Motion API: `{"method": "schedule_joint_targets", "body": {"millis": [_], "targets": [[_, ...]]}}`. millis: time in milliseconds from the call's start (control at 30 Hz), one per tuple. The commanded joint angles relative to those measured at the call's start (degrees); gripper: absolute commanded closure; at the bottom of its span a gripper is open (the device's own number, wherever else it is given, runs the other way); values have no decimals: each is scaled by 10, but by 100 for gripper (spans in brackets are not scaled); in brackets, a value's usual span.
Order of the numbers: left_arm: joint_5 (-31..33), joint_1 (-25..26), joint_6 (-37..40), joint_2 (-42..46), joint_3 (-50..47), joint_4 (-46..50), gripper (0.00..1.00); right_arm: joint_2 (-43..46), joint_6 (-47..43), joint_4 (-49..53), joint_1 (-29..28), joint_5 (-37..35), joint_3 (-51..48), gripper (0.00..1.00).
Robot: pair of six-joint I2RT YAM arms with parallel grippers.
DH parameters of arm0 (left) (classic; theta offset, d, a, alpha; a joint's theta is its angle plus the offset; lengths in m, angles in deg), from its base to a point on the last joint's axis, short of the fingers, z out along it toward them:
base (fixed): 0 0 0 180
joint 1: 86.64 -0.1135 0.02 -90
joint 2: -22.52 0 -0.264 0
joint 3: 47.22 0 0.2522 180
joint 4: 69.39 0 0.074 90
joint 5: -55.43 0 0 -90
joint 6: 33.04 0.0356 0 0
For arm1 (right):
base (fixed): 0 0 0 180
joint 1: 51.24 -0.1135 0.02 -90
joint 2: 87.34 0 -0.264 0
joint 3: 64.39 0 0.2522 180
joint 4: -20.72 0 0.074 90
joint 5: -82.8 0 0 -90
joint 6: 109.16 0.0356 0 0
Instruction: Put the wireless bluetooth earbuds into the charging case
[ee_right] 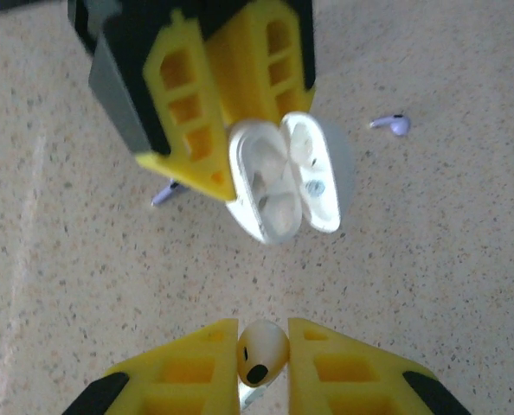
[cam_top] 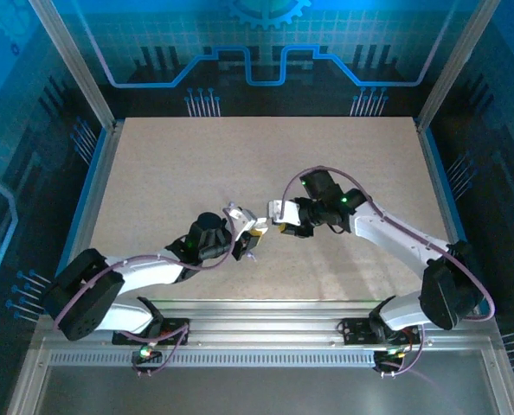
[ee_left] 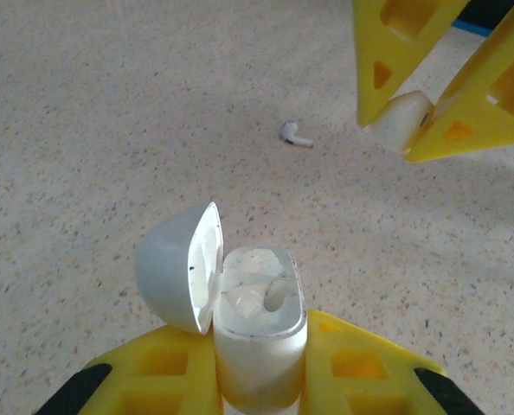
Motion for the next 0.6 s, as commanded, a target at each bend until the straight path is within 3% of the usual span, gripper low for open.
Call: {"method": "schedule_joint_targets", "body": {"millis": [0,567], "targets": [[-36,-2,-12,-8,22,-65,80,29,64,-63,10,65,-27,83],[-52,8,-34,8,18,-124,80,125,350,-415,34,122,-180,83]]}}
